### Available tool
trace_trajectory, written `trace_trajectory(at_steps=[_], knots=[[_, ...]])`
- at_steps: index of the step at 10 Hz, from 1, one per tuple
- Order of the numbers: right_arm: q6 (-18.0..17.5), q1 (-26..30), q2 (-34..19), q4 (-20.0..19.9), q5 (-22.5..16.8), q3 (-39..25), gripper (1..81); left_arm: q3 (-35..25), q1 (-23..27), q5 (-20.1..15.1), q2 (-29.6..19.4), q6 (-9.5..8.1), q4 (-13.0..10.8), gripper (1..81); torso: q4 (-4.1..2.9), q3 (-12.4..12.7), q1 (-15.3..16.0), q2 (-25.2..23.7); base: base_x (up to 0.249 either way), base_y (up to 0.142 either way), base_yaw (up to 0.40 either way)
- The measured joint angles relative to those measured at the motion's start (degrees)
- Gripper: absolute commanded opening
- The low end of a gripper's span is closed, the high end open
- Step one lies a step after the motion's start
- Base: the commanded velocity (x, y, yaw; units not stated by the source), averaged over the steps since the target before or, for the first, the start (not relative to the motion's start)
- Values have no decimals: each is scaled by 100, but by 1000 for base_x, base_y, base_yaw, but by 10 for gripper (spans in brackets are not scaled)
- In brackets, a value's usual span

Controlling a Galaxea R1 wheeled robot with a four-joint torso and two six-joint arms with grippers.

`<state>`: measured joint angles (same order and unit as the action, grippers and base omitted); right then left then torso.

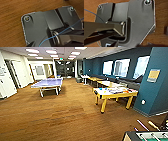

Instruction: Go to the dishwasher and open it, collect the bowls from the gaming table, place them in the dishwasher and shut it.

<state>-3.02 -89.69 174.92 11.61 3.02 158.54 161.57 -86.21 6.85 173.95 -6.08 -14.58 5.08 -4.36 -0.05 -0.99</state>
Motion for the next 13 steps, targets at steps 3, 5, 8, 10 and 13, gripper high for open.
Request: trace_trajectory(at_steps=[3,5,8,10,13], knots=[[0,0,0,0,0,0,811,0,-2,0,0,2,2,811,0,0,0,0,183,0,0],[0,0,0,0,2,0,811,0,-2,0,0,0,2,811,0,0,0,0,191,0,0],[0,0,0,0,0,0,811,0,-2,0,-11,0,2,811,0,0,0,0,194,0,0],[0,-2,-2,0,-2,0,811,0,-4,0,-11,0,2,811,0,0,2,0,202,0,0],[2,7,-4,0,9,0,811,-2,0,1,41,0,0,811,0,0,0,0,211,0,0]])
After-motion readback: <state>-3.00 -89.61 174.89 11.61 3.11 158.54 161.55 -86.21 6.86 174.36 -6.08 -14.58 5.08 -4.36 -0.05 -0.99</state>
